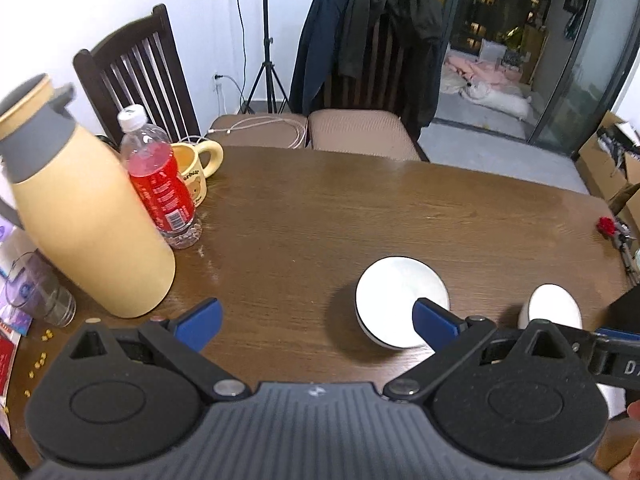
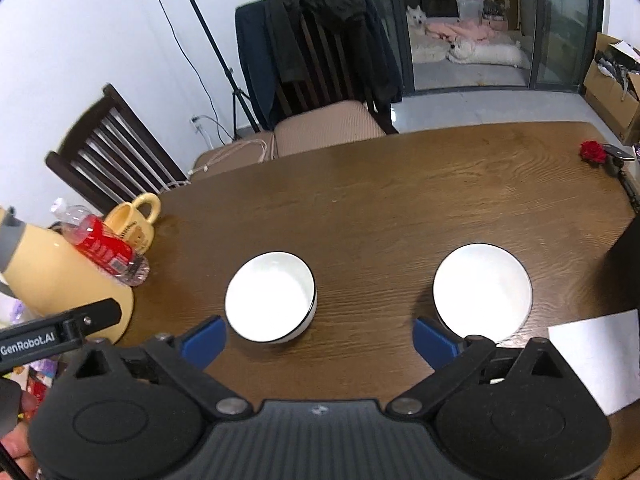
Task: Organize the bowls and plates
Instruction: 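Move both open tools up and back toward the remaining white bowls, then close the left tool on a white bowl rim while the right tool closes on another bowl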
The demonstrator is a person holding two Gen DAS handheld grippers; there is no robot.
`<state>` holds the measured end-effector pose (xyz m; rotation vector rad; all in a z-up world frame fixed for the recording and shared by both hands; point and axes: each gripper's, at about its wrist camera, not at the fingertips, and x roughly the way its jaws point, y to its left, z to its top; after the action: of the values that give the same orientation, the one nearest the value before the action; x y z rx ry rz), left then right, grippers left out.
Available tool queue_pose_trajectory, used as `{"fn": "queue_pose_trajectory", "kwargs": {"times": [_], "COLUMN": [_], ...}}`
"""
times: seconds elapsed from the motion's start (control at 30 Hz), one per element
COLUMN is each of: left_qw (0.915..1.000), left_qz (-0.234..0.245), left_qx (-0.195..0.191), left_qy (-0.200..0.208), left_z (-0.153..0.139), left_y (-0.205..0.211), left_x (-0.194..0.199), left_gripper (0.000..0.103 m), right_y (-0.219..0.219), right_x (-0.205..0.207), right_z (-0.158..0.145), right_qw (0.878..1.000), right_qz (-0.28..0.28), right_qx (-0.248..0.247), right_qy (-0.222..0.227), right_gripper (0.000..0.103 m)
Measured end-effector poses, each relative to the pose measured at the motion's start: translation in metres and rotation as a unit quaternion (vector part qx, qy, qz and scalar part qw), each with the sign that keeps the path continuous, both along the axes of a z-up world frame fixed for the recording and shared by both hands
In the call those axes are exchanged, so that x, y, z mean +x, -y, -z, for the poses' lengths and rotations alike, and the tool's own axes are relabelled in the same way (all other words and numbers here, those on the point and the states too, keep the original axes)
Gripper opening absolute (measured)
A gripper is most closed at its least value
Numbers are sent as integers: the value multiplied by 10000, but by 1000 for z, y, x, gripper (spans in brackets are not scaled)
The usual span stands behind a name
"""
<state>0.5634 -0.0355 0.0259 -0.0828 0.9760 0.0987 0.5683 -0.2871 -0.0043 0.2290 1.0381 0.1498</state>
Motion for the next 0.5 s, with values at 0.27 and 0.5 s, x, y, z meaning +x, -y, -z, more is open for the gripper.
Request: {"fn": "queue_pose_trajectory", "kwargs": {"times": [0.27, 0.5], "left_qw": [9990, 9966], "left_qz": [14, -7], "left_qx": [-5, -111], "left_qy": [-456, -816], "left_z": [51, 92], "left_y": [3, 5], "left_x": [47, 73], "left_gripper": [100, 93], "right_y": [-25, -32], "right_x": [53, 85], "right_z": [50, 90], "right_qw": [9990, 9980], "right_qz": [-177, -238], "right_qx": [-149, -106], "right_qy": [-395, -578], "right_gripper": [85, 65]}}
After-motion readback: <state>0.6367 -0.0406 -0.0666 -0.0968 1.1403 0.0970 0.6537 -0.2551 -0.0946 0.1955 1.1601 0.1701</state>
